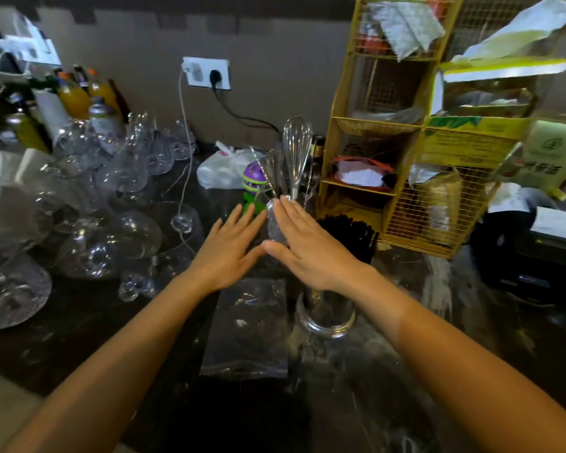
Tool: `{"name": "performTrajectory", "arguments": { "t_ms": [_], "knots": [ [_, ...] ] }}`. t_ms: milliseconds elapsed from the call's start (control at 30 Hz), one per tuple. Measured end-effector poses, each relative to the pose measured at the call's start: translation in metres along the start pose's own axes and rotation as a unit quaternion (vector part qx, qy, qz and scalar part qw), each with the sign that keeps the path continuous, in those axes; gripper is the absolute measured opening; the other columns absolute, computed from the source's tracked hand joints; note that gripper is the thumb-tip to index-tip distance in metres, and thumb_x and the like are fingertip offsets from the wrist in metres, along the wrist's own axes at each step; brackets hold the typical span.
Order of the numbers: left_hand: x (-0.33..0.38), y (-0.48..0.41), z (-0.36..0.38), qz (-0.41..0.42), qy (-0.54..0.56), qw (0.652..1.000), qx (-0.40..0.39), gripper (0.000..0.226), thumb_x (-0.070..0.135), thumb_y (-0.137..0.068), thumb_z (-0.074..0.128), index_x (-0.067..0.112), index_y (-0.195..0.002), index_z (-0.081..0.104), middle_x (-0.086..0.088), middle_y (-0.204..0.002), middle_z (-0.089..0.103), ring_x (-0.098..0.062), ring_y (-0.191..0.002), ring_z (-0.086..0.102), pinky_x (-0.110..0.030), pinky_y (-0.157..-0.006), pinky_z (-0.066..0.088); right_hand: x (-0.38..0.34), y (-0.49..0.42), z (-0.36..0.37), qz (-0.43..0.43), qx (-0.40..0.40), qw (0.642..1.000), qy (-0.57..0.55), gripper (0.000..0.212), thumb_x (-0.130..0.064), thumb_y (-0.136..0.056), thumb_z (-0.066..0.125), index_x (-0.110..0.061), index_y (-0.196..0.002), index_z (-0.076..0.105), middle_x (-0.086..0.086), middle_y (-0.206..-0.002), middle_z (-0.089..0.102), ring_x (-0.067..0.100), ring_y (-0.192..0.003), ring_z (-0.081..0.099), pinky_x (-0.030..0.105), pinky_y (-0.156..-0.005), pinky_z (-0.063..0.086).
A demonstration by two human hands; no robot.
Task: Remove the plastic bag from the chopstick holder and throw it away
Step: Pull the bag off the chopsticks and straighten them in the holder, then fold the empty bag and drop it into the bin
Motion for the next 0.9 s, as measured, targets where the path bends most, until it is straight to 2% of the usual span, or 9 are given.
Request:
{"name": "performTrajectory", "arguments": {
  "t_ms": [133, 233, 333, 433, 600, 700, 800, 833, 900],
  "knots": [
    [-0.033, 0.038, 0.037, -0.022, -0.010, 0.998, -0.060, 0.069, 0.059, -0.073, 0.007, 0.027, -0.131, -0.012, 0.002, -0.151, -0.007, -0.009, -0.131, -0.016, -0.045, -0.116, 0.002, -0.006, 0.007, 0.053, -0.010, -0.064, 0.998, -0.016, 0.071, -0.047, -0.092, 0.029, -0.014, -0.143, -0.008, 0.004, -0.156, -0.011, 0.014, -0.143, -0.013, 0.030, -0.116, -0.005],
    [-0.061, 0.068, 0.065, -0.052, -0.017, 0.992, -0.118, 0.059, 0.025, -0.093, 0.032, 0.024, -0.134, -0.011, -0.006, -0.155, -0.004, -0.015, -0.135, -0.018, -0.043, -0.116, -0.002, 0.010, 0.023, 0.096, 0.006, -0.125, 0.992, -0.011, 0.069, -0.046, -0.094, 0.028, -0.015, -0.143, -0.010, 0.003, -0.156, -0.013, 0.013, -0.142, -0.014, 0.026, -0.113, -0.006],
    [-0.086, 0.096, 0.091, -0.074, -0.045, 0.984, -0.157, 0.070, 0.008, -0.089, 0.038, 0.029, -0.126, -0.017, -0.008, -0.155, -0.005, -0.018, -0.135, -0.019, -0.043, -0.116, -0.002, 0.035, 0.041, 0.135, 0.024, -0.164, 0.986, 0.016, 0.067, -0.044, -0.095, 0.027, -0.016, -0.143, -0.011, 0.003, -0.156, -0.013, 0.014, -0.142, -0.014, 0.025, -0.112, -0.007],
    [-0.103, 0.115, 0.114, -0.103, -0.051, 0.972, -0.206, 0.074, 0.015, -0.089, 0.043, 0.032, -0.125, -0.018, -0.005, -0.155, -0.008, -0.021, -0.140, -0.016, -0.044, -0.116, -0.001, 0.056, 0.057, 0.163, 0.035, -0.198, 0.979, 0.028, 0.066, -0.038, -0.096, 0.031, -0.017, -0.143, -0.011, 0.002, -0.156, -0.013, 0.014, -0.142, -0.014, 0.022, -0.107, -0.008],
    [-0.109, 0.122, 0.137, -0.101, -0.039, 0.966, -0.237, 0.070, 0.039, -0.090, 0.042, 0.032, -0.126, -0.018, -0.005, -0.154, -0.010, -0.019, -0.139, -0.017, -0.043, -0.116, -0.002, 0.069, 0.069, 0.186, 0.045, -0.226, 0.972, 0.038, 0.067, -0.030, -0.095, 0.037, -0.020, -0.144, -0.008, 0.002, -0.157, -0.011, 0.016, -0.143, -0.012, 0.028, -0.115, -0.004],
    [-0.100, 0.116, 0.143, -0.079, 0.001, 0.969, -0.233, 0.061, 0.038, -0.091, 0.040, 0.037, -0.130, -0.007, -0.001, -0.152, -0.010, -0.011, -0.130, -0.021, -0.042, -0.116, -0.003, 0.063, 0.067, 0.192, 0.027, -0.221, 0.974, 0.029, 0.063, -0.030, -0.095, 0.036, -0.022, -0.144, -0.004, 0.002, -0.157, -0.010, 0.017, -0.143, -0.012, 0.027, -0.113, -0.006],
    [-0.091, 0.108, 0.137, -0.068, 0.092, 0.977, -0.180, 0.046, 0.027, -0.091, 0.043, 0.032, -0.134, 0.027, -0.006, -0.154, 0.002, -0.012, -0.134, -0.012, -0.041, -0.116, 0.001, 0.059, 0.064, 0.193, 0.015, -0.191, 0.981, 0.004, 0.054, -0.030, -0.096, 0.034, -0.023, -0.144, 0.011, 0.002, -0.157, -0.003, 0.016, -0.144, -0.008, 0.030, -0.115, -0.004],
    [-0.090, 0.107, 0.132, -0.078, 0.143, 0.974, -0.155, 0.040, 0.022, -0.090, 0.045, 0.031, -0.128, 0.039, -0.007, -0.153, 0.011, -0.014, -0.138, -0.004, -0.040, -0.116, 0.004, 0.059, 0.063, 0.192, 0.016, -0.172, 0.985, -0.014, 0.050, -0.030, -0.096, 0.035, -0.022, -0.143, 0.019, 0.002, -0.157, 0.003, 0.015, -0.144, -0.005, 0.033, -0.118, 0.001],
    [-0.087, 0.107, 0.121, -0.089, 0.224, 0.962, -0.128, 0.040, 0.014, -0.089, 0.048, 0.050, -0.105, 0.054, 0.000, -0.145, 0.029, -0.013, -0.137, 0.015, -0.036, -0.115, 0.012, 0.057, 0.060, 0.185, 0.015, -0.119, 0.990, -0.068, 0.042, -0.028, -0.095, 0.038, -0.019, -0.136, 0.038, 0.003, -0.154, 0.018, 0.011, -0.142, 0.003, 0.036, -0.120, 0.010]
  ]
}}
Point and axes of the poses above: each hand's wrist, its own y-axis away from the middle knuckle, its own z-axis out of the palm, x = y × z, the point moved 9 cm from there along -y, towards the middle knuckle
